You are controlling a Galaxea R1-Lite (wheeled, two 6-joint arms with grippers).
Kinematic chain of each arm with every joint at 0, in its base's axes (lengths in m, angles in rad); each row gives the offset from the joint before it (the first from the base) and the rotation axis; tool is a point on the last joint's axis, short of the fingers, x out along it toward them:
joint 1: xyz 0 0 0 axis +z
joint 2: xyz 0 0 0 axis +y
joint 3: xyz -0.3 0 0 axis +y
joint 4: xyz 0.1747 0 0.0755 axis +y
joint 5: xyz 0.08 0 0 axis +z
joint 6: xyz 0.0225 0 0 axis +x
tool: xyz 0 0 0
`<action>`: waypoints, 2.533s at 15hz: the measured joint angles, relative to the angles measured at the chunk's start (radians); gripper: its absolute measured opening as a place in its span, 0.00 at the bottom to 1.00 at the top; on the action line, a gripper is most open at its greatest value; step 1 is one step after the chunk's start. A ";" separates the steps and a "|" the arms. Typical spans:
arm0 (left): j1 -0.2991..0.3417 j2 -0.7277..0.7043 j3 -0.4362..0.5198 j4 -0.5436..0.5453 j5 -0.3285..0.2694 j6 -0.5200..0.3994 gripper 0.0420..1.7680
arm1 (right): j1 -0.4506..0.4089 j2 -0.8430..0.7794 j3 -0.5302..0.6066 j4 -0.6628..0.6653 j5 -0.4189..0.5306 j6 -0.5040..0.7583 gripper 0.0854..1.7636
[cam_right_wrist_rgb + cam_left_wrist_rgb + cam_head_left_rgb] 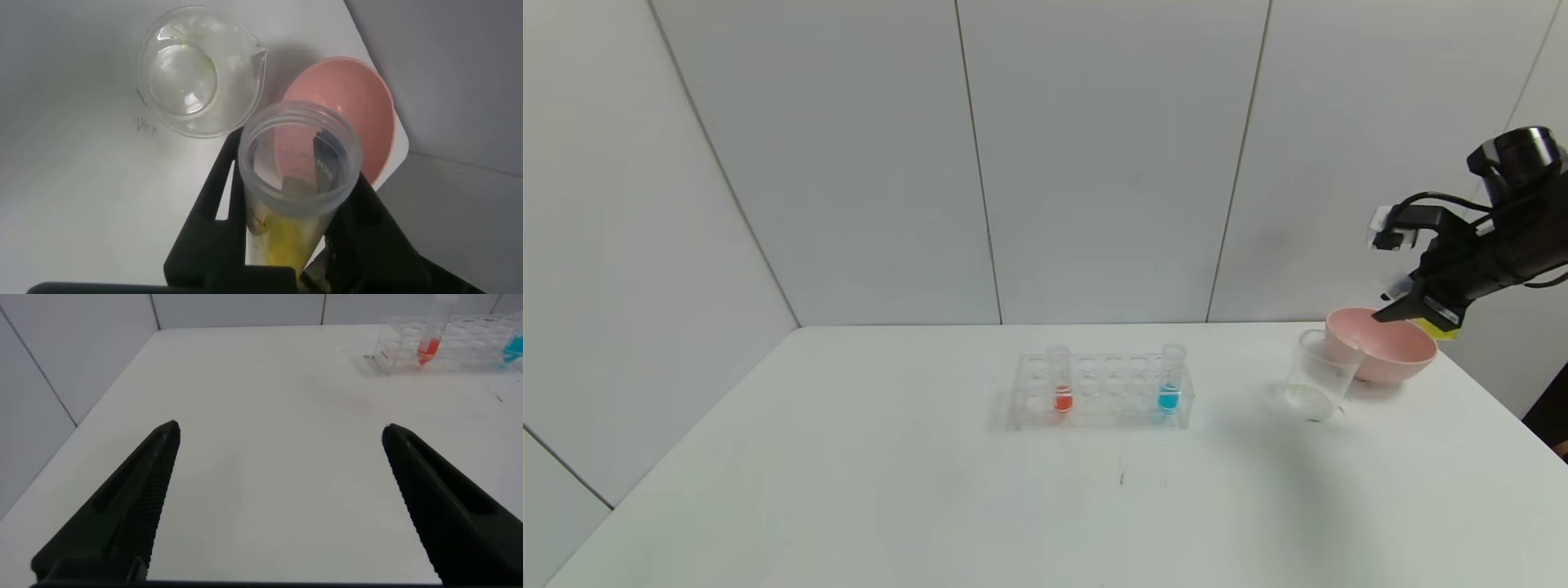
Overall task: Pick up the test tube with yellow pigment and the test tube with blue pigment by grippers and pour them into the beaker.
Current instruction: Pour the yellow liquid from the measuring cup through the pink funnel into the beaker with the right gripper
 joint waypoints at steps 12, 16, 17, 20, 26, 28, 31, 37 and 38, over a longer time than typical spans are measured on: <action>0.000 0.000 0.000 0.000 0.000 0.000 1.00 | 0.044 0.043 -0.006 -0.001 -0.213 -0.126 0.30; 0.000 0.000 0.000 0.000 0.000 0.000 1.00 | 0.064 0.051 -0.005 0.013 -0.276 -0.145 0.30; 0.000 0.000 0.000 0.000 0.000 0.000 1.00 | 0.071 0.053 -0.005 0.014 -0.288 -0.148 0.30; 0.000 0.000 0.000 0.000 0.000 0.000 1.00 | 0.091 0.058 -0.005 0.014 -0.345 -0.154 0.30; 0.000 0.000 0.000 0.000 0.000 0.000 1.00 | 0.133 0.071 -0.005 0.020 -0.480 -0.170 0.30; 0.000 0.000 0.000 0.000 0.000 0.000 1.00 | 0.143 0.075 -0.005 0.023 -0.528 -0.180 0.30; 0.000 0.000 0.000 0.000 0.000 0.000 1.00 | 0.153 0.081 -0.006 0.025 -0.590 -0.192 0.30; 0.000 0.000 0.000 0.000 0.000 0.000 1.00 | 0.176 0.096 -0.009 0.018 -0.644 -0.201 0.30; 0.000 0.000 0.000 0.000 0.000 0.000 1.00 | 0.180 0.097 -0.009 0.018 -0.653 -0.203 0.30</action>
